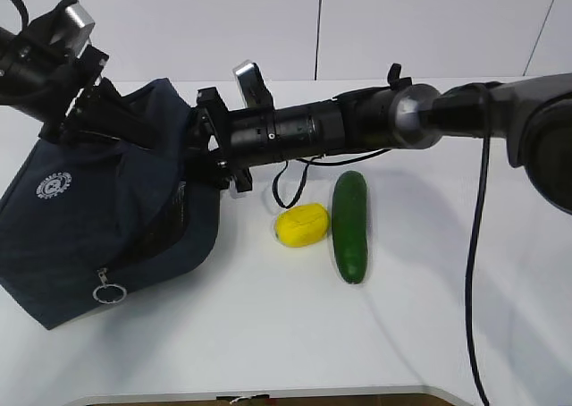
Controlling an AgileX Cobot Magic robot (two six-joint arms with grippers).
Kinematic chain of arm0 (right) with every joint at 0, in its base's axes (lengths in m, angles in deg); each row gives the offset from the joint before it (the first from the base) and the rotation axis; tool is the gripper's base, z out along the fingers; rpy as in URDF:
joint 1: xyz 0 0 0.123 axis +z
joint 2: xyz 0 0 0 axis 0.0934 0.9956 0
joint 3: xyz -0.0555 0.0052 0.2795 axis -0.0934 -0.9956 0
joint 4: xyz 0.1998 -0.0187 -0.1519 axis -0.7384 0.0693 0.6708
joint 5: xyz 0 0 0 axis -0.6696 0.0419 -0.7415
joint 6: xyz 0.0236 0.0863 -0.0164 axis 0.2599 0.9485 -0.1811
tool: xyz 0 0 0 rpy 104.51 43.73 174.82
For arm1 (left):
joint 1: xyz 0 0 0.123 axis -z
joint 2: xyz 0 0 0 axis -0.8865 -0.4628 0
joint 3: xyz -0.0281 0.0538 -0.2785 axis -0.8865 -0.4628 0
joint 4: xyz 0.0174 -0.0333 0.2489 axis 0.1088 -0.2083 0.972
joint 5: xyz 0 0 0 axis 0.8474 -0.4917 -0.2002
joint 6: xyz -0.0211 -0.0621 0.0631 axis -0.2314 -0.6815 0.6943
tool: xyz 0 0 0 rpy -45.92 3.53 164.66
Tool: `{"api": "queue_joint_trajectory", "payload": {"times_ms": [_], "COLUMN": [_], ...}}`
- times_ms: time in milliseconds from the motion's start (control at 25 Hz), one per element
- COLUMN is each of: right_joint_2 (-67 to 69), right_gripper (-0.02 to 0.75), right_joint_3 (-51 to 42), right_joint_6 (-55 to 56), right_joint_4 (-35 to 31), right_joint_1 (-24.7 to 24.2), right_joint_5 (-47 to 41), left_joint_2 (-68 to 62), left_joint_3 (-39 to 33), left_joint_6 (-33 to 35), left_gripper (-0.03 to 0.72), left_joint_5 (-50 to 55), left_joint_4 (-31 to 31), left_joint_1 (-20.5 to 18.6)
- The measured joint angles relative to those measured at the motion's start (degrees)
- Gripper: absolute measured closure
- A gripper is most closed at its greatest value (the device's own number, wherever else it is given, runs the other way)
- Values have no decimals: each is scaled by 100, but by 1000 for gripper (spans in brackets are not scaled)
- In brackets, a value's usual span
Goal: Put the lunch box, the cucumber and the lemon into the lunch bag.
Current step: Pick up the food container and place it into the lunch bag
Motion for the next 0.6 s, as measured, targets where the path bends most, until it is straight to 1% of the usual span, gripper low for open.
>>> {"api": "queue_joint_trajectory", "payload": {"times_ms": [360,440,600], "right_joint_2": [-13,-53,-244], "right_gripper": [288,288,288], "right_joint_3": [10,53,217], "right_joint_6": [-204,-188,55], "right_joint_4": [98,393,1202], "right_joint_1": [-117,-129,-138], "right_joint_5": [-290,-300,-215], "left_joint_2": [0,0,0], "left_joint_3": [0,0,0], "left_joint_6": [3,12,25], "left_gripper": [702,702,702], "left_joint_5": [0,0,0], "left_joint_4": [0,-54,-148], "left_joint_1": [0,0,0]}}
